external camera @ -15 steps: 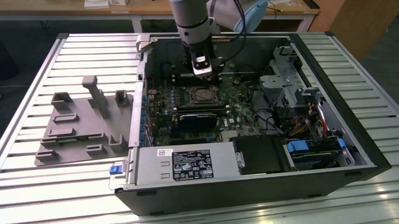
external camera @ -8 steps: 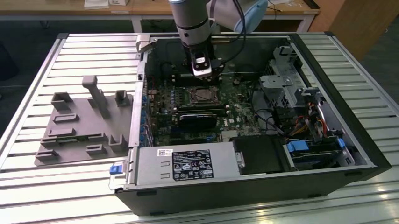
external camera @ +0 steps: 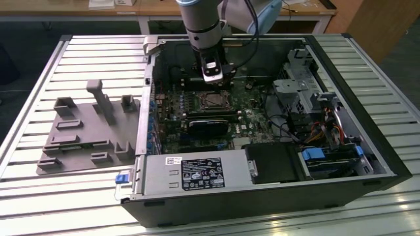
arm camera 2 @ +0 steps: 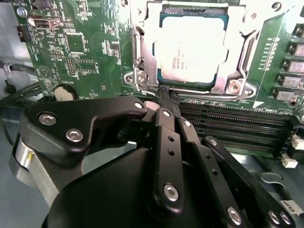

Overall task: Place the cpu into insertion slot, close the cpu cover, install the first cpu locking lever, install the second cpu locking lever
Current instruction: 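Install the first cpu locking lever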

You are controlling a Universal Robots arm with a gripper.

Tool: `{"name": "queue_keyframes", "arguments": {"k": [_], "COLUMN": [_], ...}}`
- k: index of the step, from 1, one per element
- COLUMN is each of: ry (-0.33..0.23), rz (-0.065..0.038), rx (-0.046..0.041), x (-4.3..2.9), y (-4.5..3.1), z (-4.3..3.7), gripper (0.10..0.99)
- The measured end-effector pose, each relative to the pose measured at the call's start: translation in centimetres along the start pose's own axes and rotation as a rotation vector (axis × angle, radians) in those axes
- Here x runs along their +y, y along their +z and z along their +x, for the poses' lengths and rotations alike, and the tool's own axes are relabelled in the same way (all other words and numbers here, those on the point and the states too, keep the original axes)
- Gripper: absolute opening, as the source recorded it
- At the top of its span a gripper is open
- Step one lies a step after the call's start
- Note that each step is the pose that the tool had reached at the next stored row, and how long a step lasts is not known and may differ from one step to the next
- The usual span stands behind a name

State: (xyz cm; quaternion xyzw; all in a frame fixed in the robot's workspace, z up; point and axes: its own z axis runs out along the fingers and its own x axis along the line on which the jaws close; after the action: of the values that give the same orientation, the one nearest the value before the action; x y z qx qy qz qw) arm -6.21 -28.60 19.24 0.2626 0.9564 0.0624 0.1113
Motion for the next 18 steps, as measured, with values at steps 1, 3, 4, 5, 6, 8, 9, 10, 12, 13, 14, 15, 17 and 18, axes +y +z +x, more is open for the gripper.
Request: {"name": "queue_keyframes", "arguments": {"k": [1,3,4,5,6,8,9,10,12,13,14,15,17,18], "ry": [0.001,0.003,0.003,0.004,0.004,0.004,0.004,0.004,0.004,0.004,0.004,0.004,0.004,0.004], "rz": [-0.005,-0.010,-0.011,-0.013,-0.014,-0.014,-0.014,-0.014,-0.014,-0.014,-0.014,-0.014,-0.014,-0.014], "rx": [0.0026,0.0059,0.0065,0.0071,0.0076,0.0081,0.0081,0.0082,0.0082,0.0082,0.0082,0.0083,0.0084,0.0084], "x": [-0.02,-0.05,-0.05,-0.04,-0.02,0.03,0.06,0.09,0.16,0.20,0.24,0.27,0.30,0.31], "y": [0.00,0.00,-0.01,-0.05,-0.14,-0.45,-0.62,-0.80,-1.21,-1.40,-1.60,-1.79,-2.05,-2.14], "z": [-0.01,-0.03,-0.03,-0.04,-0.06,-0.12,-0.15,-0.18,-0.26,-0.30,-0.34,-0.37,-0.43,-0.45], "gripper": [0.102,0.102,0.102,0.102,0.102,0.102,0.102,0.102,0.102,0.102,0.102,0.102,0.102,0.102]}}
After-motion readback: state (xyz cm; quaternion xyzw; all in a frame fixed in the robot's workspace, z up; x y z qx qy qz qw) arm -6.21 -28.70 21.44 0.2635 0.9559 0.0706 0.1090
